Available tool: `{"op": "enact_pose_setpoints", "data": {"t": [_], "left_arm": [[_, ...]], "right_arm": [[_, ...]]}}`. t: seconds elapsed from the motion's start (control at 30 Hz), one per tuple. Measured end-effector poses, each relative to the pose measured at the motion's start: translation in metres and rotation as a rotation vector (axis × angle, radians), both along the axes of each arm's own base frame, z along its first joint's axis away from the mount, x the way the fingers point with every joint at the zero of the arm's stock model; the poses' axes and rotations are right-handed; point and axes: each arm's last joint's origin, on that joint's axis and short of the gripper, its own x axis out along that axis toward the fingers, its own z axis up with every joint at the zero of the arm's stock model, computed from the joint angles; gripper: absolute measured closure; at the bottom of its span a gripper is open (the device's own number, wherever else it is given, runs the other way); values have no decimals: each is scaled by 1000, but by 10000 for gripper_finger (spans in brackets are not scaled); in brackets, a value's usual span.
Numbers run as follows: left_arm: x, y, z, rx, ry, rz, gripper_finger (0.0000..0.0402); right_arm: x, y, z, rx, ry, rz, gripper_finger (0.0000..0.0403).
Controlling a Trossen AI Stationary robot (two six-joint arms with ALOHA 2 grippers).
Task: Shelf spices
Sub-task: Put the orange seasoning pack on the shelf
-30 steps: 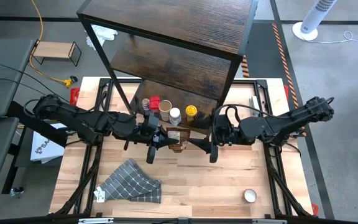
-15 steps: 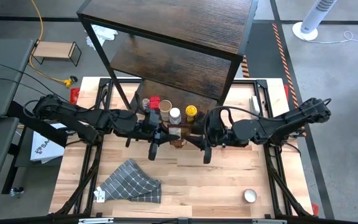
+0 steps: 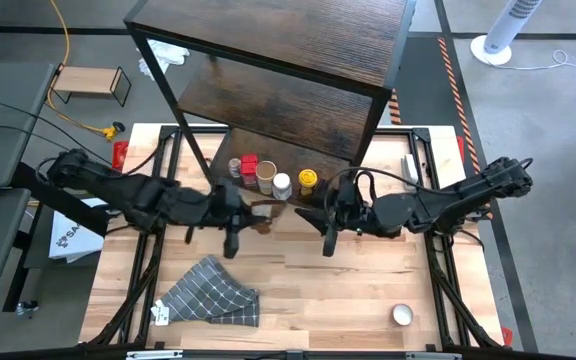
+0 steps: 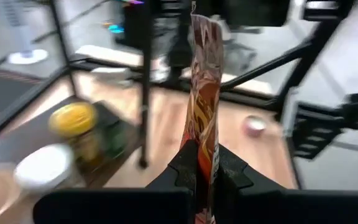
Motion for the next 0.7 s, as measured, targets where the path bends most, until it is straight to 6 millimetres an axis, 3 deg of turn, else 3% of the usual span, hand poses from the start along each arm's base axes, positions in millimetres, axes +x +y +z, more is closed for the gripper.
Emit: {"op": "enact_pose_setpoints", "data": {"t": [0.17,0.37,0.57,0.7], "left_arm": [[-35,-7,-14,8,24,216,394],[-73,-13,-58,-52,-43,508,394],[-85,0,-97,-14,-7,708,394],[-86,16,-108,58,42,829,394]], "right_arm": [[-10,0,0,-27,58,-54,230],[-14,-1,-3,-32,98,-113,213],[-16,-2,-10,-1,146,-146,213],[-16,-2,-10,16,138,-156,213]]}}
